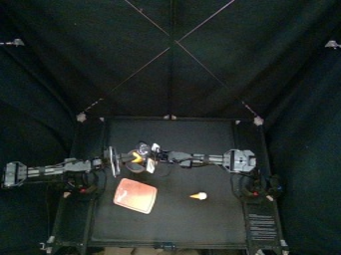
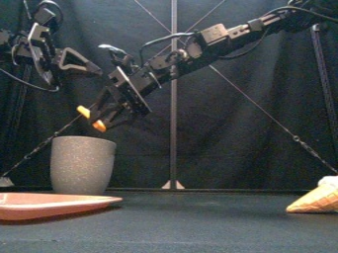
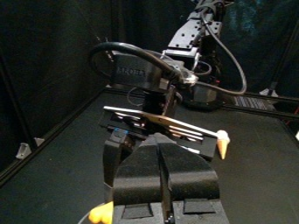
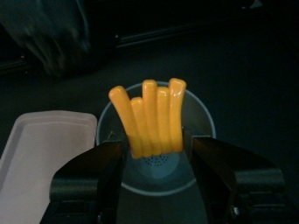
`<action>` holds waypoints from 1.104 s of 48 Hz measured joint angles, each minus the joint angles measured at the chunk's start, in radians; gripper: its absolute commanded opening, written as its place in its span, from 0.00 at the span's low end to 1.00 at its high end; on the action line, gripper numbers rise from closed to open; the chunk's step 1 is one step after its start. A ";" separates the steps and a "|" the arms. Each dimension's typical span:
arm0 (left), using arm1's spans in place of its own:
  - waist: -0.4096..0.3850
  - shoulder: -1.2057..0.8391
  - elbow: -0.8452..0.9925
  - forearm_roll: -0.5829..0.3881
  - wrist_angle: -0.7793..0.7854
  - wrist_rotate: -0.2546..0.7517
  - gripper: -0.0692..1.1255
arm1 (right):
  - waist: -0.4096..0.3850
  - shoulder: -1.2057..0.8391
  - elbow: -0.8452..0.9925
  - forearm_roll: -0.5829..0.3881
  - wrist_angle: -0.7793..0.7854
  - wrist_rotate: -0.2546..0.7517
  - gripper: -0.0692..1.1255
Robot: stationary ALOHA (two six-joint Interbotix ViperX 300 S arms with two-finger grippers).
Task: Pick the fries then place it in the grey bowl
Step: Drop fries in the grey bowl and return to neutral
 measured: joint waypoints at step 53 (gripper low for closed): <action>0.009 -0.064 0.031 0.002 0.002 0.005 0.10 | -0.002 -0.325 0.486 0.012 -0.437 -0.002 0.88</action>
